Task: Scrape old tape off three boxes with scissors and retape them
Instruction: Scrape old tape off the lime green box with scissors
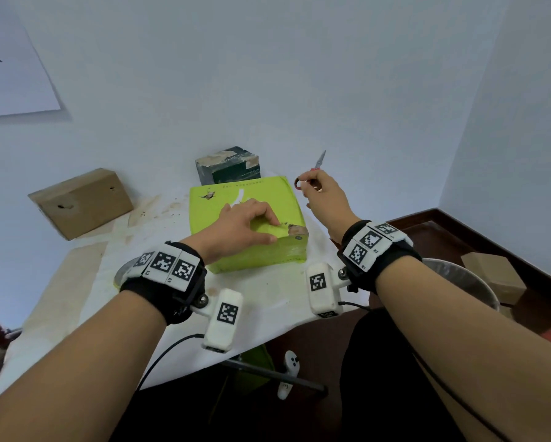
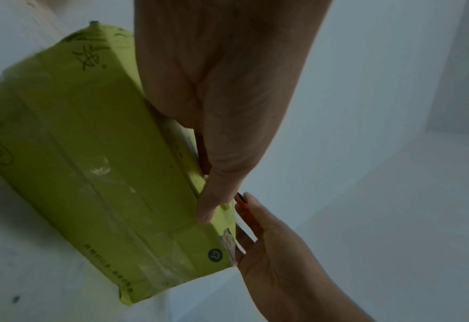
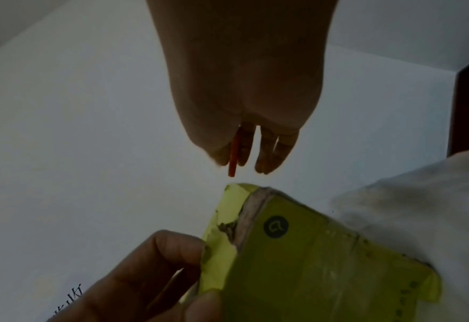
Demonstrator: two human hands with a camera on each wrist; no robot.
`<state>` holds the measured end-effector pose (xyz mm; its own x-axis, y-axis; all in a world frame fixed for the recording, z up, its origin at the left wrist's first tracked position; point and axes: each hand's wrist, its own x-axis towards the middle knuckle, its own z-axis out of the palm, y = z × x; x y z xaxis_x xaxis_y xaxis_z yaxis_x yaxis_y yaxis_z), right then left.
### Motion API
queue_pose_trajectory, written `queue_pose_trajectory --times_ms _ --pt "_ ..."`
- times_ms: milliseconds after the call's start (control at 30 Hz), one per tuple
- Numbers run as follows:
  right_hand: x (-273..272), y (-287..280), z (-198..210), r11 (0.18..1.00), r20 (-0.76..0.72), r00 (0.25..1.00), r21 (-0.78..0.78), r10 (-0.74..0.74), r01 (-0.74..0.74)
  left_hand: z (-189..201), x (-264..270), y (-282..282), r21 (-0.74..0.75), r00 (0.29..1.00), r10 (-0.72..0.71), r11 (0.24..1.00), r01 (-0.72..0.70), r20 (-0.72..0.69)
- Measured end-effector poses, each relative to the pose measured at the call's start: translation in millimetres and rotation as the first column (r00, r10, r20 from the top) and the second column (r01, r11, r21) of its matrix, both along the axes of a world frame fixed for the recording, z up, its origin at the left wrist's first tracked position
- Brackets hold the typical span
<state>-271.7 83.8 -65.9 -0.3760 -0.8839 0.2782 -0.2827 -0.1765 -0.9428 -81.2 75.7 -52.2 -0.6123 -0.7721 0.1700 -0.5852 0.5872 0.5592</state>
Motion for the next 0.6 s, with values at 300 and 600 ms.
queue_pose_trajectory --times_ms 300,600 --pt "7 5 -26 0.959 0.109 0.983 0.229 0.146 -0.168 4 0 9 -0.125 0.98 -0.023 0.991 0.049 0.198" --pt "9 1 -37 0.951 0.087 0.993 0.292 0.078 -0.1 11 -11 17 -0.1 0.976 0.039 0.995 -0.017 0.216"
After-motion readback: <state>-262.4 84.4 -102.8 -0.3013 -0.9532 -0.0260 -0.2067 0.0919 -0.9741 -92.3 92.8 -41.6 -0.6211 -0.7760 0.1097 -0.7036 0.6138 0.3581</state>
